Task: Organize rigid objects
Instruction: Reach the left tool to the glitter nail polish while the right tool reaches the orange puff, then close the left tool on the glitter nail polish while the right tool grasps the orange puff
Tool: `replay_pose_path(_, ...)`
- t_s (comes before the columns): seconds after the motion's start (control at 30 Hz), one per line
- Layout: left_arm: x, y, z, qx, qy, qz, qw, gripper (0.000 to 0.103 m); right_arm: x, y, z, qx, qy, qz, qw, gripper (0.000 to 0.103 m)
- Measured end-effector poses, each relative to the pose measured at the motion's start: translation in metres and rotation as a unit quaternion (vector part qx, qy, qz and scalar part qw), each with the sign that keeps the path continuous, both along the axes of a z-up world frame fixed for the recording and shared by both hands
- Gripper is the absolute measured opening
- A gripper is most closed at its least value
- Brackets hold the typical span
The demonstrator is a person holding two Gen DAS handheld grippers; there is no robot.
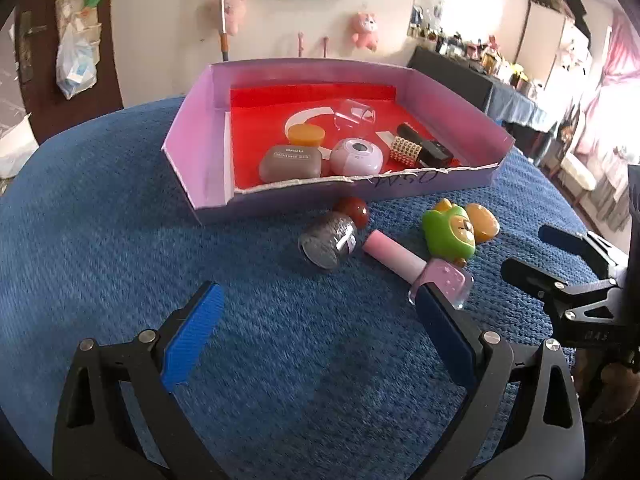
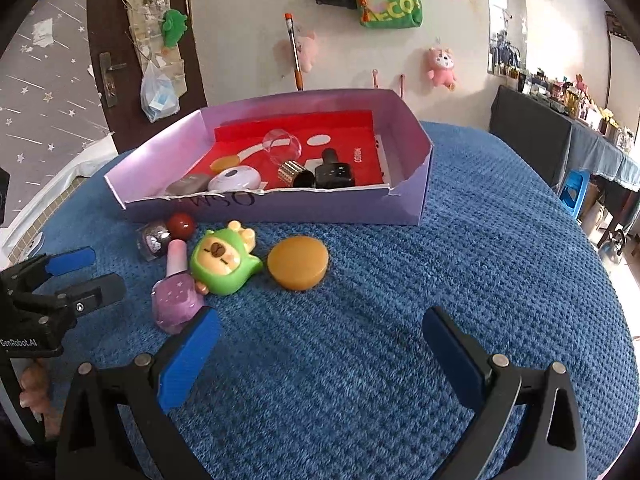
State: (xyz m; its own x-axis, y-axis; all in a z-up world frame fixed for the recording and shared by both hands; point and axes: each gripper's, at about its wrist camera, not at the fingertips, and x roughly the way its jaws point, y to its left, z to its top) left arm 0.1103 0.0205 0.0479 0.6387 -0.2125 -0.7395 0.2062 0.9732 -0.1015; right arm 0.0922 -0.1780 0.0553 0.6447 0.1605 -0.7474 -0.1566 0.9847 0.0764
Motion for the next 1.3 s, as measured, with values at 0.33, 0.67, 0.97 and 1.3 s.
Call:
replay_pose_path(0.33, 0.036, 0.004, 0.0, 0.013, 0.039, -0.044, 0.9982, 0.098, 0.031, -0.005, 0.0, -0.017, 0.04, 0.008, 0.999, 0.103)
replay_pose_path(0.67, 0.053, -0.001, -0.006, 0.022, 0.053, -0.081, 0.9951, 0.085, 0.057, -0.005, -0.008, -0.005, 0.066, 0.026, 0.997, 0.094)
replay_pose_path(0.97, 0.063, -0.005, -0.009, 0.018, 0.064, -0.093, 0.9935, 0.075, 0.066, -0.003, -0.011, 0.008, 0.067, 0.039, 0.997, 0.087)
replay_pose_path(1.3, 0.067, -0.014, -0.013, 0.018, 0.063, -0.109, 0.9919, 0.037, 0.066, -0.001, -0.01, 0.029, 0.06, 0.066, 0.996, 0.061)
